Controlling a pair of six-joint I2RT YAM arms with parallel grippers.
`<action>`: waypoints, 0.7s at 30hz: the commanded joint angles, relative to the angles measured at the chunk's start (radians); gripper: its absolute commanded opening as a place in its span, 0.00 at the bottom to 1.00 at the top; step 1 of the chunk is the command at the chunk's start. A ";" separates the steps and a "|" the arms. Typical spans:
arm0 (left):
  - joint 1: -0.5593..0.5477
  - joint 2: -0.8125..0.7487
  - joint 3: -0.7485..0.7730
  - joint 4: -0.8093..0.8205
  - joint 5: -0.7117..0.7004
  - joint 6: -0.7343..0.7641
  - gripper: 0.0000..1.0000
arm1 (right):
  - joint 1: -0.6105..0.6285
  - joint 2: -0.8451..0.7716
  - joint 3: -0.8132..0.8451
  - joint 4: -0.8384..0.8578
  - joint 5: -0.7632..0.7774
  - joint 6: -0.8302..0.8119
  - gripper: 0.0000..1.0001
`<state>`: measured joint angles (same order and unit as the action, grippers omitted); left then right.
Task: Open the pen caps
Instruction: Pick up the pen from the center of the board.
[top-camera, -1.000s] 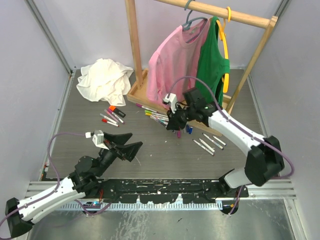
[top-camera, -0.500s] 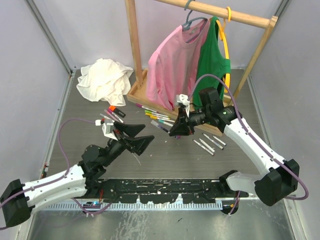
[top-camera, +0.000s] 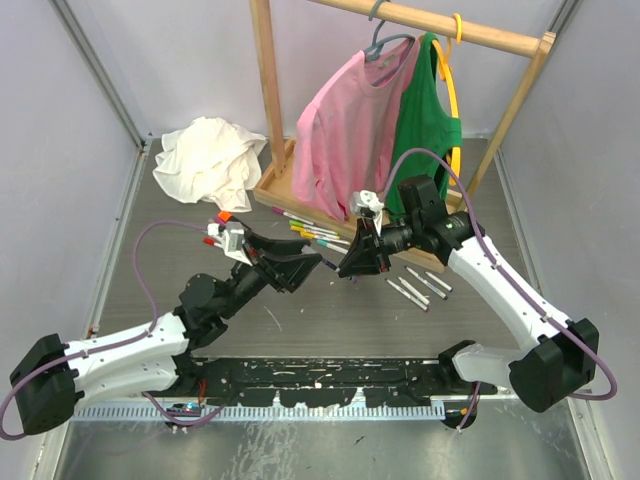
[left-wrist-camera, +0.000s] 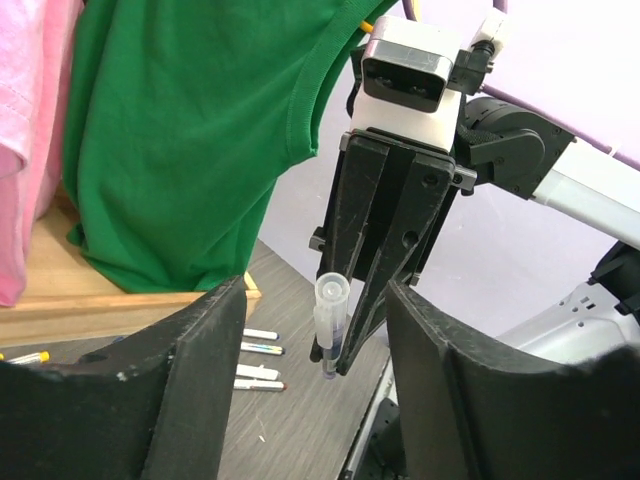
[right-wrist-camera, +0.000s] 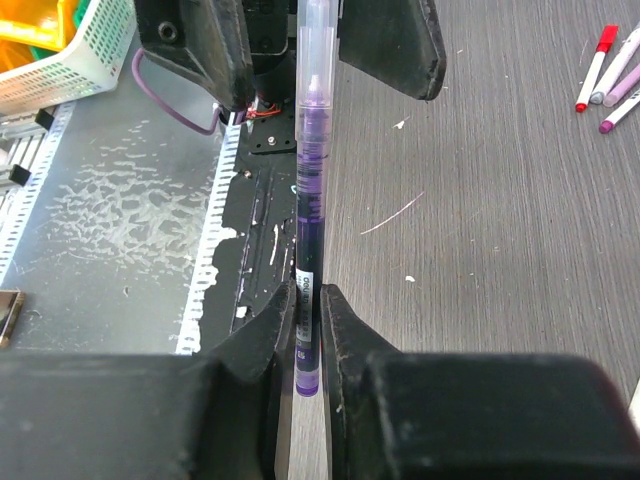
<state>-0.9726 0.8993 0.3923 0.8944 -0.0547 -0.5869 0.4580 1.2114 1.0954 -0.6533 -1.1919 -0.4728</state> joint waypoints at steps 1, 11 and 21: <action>0.008 0.014 0.053 0.092 0.030 -0.004 0.53 | -0.003 0.009 0.004 0.009 -0.026 -0.012 0.01; 0.028 0.018 0.052 0.050 0.036 -0.008 0.02 | -0.004 0.033 0.003 0.007 -0.026 -0.012 0.01; 0.053 0.085 0.039 0.107 0.072 -0.020 0.00 | 0.002 0.031 -0.038 0.099 0.006 0.069 0.49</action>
<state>-0.9302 0.9684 0.4053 0.9096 -0.0063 -0.6025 0.4568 1.2510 1.0740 -0.6384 -1.1954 -0.4561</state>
